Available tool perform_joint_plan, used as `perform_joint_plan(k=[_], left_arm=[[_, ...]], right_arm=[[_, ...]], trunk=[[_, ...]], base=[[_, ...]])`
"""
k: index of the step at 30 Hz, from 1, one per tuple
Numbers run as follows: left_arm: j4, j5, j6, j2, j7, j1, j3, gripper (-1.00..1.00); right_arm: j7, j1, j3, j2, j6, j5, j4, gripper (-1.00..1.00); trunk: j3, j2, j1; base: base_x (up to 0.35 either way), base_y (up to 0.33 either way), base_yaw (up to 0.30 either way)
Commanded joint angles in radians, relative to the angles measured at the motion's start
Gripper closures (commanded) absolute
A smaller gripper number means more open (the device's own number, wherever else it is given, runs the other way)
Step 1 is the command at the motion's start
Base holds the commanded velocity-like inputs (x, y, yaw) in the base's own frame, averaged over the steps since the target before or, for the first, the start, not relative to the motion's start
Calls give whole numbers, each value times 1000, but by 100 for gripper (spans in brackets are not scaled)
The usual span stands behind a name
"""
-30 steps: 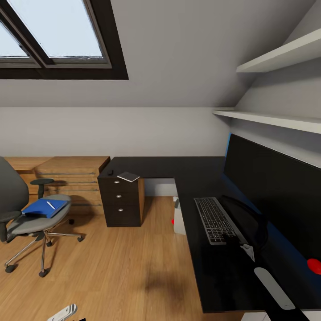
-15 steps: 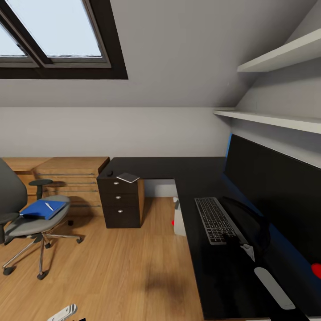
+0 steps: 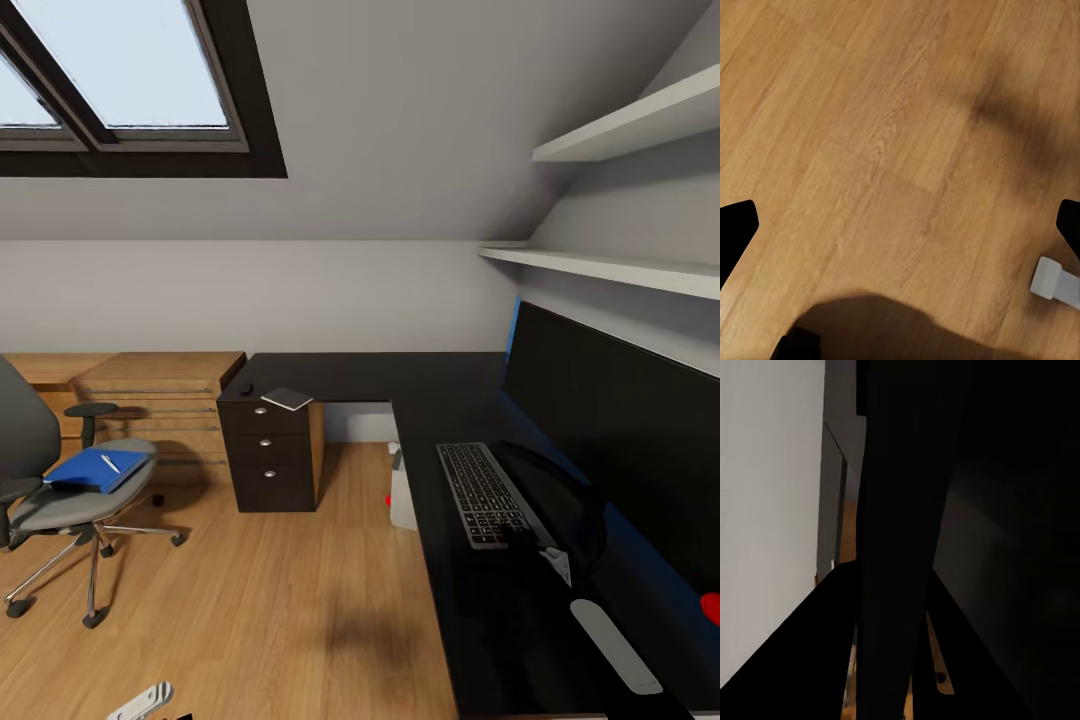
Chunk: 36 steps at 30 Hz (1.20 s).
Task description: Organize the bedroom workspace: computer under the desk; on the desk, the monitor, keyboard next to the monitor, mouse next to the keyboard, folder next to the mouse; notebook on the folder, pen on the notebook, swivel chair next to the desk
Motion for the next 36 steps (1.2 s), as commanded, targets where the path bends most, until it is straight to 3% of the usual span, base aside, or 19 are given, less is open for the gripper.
perform_joint_plan(k=[1,5,6,12,36], left_arm=[[-2,9,6,0,3,0,1,-100],[-2,9,6,0,3,0,1,-100],[-2,9,6,1,3,0,1,-100],[-2,9,6,1,2,0,1,-100],[-1,8,7,0,5,0,0,-100]], right_arm=[[-42,0,3,-1,0,-4,2,100],[-43,0,3,-1,0,-4,2,100],[-43,0,3,0,-1,-4,2,-100],[-43,0,4,1,-1,-3,2,-100],[-39,0,9,3,0,-4,-5,-100]], trunk=[[-1,0,0],[-1,0,0],[-1,0,0],[-1,0,0],[-1,0,0]], base=[[0,0,0],[0,0,0],[0,0,0],[-81,0,0],[-288,0,0]])
